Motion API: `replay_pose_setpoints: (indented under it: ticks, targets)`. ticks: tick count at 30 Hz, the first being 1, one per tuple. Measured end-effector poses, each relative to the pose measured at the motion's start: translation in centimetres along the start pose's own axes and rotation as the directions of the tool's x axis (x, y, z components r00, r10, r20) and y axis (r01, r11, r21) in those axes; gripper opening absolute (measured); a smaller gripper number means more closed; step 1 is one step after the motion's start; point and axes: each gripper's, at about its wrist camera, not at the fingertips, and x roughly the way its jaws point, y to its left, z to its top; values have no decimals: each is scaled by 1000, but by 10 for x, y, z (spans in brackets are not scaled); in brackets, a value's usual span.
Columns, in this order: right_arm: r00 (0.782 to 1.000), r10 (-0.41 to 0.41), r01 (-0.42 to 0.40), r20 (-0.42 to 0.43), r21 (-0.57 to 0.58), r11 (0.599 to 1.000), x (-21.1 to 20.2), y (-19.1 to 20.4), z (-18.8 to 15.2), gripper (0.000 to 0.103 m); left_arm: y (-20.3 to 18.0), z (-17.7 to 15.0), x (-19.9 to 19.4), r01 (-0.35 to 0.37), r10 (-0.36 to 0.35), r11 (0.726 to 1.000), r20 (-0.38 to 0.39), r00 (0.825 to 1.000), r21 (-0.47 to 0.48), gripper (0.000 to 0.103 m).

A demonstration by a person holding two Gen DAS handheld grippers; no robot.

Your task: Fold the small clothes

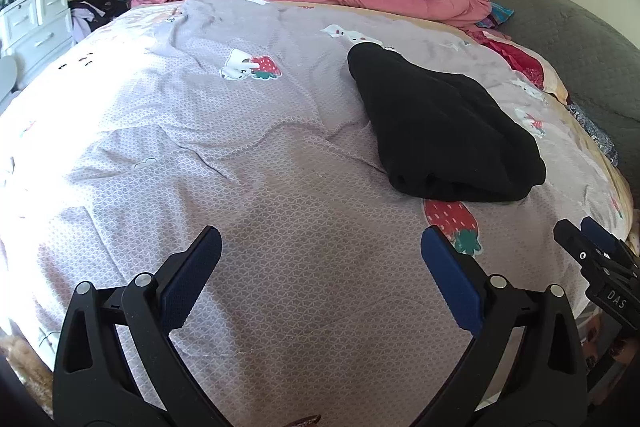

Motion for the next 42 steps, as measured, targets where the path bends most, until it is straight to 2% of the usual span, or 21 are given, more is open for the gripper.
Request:
replay_pose_setpoints:
  ticks: [42]
  targets:
    - [1000,8,-8,-10,6,1000,1,1,-3,98,-6,-1,0,-46,46,999,-12,999,22,94]
